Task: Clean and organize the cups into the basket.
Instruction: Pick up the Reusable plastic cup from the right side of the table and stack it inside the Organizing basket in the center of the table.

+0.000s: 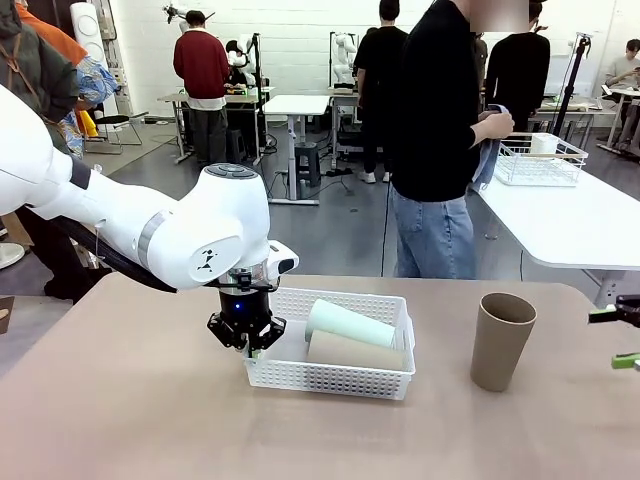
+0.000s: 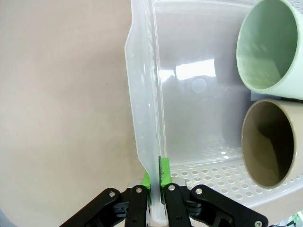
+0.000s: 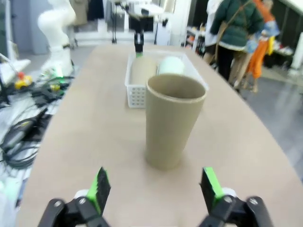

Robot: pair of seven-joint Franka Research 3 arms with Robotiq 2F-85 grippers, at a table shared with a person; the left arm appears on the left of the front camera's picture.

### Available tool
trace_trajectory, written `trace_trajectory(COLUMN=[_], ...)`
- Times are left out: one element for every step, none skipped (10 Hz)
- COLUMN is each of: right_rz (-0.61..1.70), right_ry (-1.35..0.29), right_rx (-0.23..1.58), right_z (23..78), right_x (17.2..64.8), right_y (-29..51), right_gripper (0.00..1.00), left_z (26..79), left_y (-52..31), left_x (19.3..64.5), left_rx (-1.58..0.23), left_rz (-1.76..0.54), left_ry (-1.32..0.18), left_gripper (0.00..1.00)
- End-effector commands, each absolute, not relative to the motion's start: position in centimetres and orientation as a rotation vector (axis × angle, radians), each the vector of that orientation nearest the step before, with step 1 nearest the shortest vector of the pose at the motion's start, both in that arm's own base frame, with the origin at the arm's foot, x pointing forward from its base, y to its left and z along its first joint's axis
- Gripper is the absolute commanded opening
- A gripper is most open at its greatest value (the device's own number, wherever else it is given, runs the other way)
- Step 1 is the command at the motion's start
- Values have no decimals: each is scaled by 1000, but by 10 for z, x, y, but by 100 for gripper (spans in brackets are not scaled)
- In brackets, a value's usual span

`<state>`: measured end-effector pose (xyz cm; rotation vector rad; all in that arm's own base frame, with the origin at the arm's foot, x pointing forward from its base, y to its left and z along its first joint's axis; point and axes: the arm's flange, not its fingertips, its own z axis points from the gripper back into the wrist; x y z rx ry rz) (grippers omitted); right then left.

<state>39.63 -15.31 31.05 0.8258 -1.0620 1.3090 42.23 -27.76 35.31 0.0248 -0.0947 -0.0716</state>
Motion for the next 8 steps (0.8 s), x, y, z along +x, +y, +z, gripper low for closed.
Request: trace_trajectory(right_rz=[1315, 1303, 1303, 1305, 1314, 1316, 1315, 1303], right_ry=[-1035, -1018, -999, -993, -998, -994, -989, -977], right_rx=[778, 764, 760, 753, 757, 773, 790, 821], right_z=[289, 282, 276, 271, 269, 267, 267, 268], right_x=[399, 401, 405, 409, 412, 415, 418, 423], right_y=[-133, -126, -118, -109, -103, -98, -94, -90], right_gripper=[100, 100, 100, 100, 100, 100, 100, 100], left_z=[353, 353, 353, 353, 353, 353, 353, 353], left_y=[-276, -276, -276, -276, -276, -276, -276, -276], left_x=[421, 421, 421, 421, 421, 421, 421, 421], left_rx=[26, 26, 26, 26, 26, 26, 26, 26], left_rz=[-86, -86, -86, -86, -86, -86, -86, -86], left_ry=[-102, -102, -102, -102, -102, -102, -102, -102], left_gripper=[0, 0, 0, 0, 0, 0, 0, 0])
